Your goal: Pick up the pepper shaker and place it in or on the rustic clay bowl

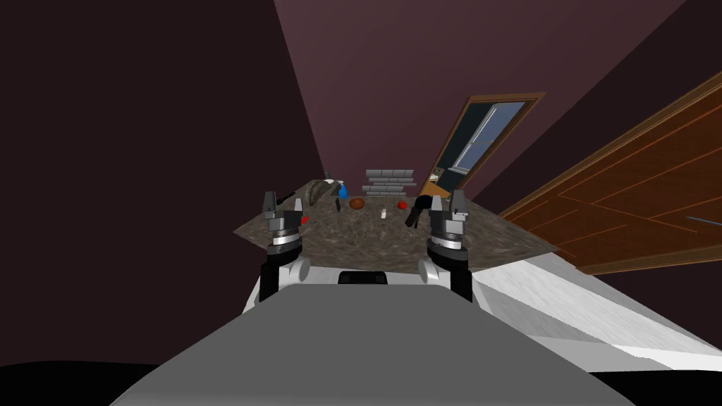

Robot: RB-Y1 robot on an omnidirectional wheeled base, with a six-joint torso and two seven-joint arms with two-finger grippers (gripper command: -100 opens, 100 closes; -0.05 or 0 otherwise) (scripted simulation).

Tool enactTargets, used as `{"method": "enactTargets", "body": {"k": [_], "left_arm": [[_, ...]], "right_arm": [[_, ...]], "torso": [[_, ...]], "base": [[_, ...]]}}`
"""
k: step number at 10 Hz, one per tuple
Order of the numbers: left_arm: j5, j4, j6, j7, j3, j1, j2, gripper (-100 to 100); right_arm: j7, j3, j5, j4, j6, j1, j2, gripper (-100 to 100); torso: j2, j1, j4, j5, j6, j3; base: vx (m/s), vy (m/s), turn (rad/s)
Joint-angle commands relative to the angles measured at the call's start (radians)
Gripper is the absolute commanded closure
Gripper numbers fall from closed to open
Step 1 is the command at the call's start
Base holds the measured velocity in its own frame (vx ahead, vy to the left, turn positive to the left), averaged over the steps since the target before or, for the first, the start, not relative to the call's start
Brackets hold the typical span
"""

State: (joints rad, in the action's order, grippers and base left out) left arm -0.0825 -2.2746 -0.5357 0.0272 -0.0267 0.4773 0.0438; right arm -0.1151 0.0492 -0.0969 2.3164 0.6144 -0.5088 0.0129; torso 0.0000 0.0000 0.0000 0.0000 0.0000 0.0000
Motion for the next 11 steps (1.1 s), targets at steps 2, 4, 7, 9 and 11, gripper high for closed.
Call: {"method": "enactTargets", "body": {"k": [2,4,7,9,11], "left_arm": [[0.000,0.000,0.000,0.000,0.000,0.000,0.000,0],[0.000,0.000,0.000,0.000,0.000,0.000,0.000,0],[0.000,0.000,0.000,0.000,0.000,0.000,0.000,0],[0.000,0.000,0.000,0.000,0.000,0.000,0.000,0],[0.000,0.000,0.000,0.000,0.000,0.000,0.000,0]], "right_arm": [[-0.014,0.000,-0.007,-0.014,-0.036,-0.001,-0.070,-100],[-0.029,0.001,-0.014,-0.032,-0.075,-0.002,-0.114,-100],[-0.057,0.000,-0.031,-0.072,-0.149,-0.003,-0.179,-100],[-0.068,0.000,-0.037,-0.089,-0.186,-0.003,-0.201,-100],[-0.090,-0.003,-0.052,-0.129,-0.247,-0.002,-0.246,-100]], "torso": [[0.002,0.000,0.000,0.000,0.000,0.001],[0.007,-0.001,0.002,0.000,0.000,0.004],[0.008,-0.001,0.002,0.000,0.000,0.005],[0.007,-0.001,0.002,0.000,0.000,0.004],[0.008,0.000,0.002,0.000,0.000,0.005]], "base": [[-0.068,-0.011,0.036],[-0.115,-0.010,0.043],[-0.122,-0.006,0.063],[-0.093,-0.005,0.039],[-0.135,0.009,0.100]]}}
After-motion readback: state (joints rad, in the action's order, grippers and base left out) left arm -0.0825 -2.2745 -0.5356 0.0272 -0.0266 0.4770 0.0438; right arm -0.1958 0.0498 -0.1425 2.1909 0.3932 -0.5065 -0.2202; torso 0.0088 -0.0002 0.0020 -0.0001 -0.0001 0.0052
